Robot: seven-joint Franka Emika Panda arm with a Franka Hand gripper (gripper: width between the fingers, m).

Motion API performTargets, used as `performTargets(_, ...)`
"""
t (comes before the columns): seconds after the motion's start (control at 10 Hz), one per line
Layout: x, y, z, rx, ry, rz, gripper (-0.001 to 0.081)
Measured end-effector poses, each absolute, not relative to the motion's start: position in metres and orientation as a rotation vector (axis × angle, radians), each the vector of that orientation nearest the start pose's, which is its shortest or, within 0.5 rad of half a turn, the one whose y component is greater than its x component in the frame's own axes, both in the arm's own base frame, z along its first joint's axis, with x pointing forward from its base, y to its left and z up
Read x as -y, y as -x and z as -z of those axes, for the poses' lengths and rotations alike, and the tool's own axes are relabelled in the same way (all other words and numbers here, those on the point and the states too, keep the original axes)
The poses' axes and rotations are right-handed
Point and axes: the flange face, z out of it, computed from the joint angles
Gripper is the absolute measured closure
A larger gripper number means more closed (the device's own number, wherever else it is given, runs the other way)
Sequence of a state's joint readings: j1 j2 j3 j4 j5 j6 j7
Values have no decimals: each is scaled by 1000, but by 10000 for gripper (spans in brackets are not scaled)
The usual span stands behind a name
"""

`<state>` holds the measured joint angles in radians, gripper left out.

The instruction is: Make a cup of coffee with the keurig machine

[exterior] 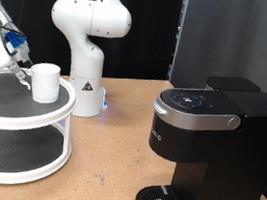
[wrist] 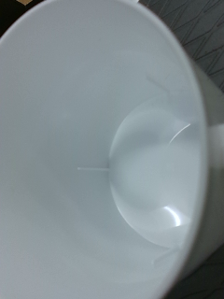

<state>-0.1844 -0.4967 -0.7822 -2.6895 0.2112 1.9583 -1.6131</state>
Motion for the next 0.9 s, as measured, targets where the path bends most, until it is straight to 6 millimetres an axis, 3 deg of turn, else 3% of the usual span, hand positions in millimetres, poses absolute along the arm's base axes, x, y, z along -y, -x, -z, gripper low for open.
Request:
performTargets(0.5, 256, -227, -323, 831, 2433, 493, 5)
performTargets(0.7, 255, -228, -322, 833, 2434, 492, 47)
performTargets(0.8, 255, -228, -322, 833, 2435, 492, 186)
performTargets(0.9, 255, -228, -321, 832, 2436, 490, 186)
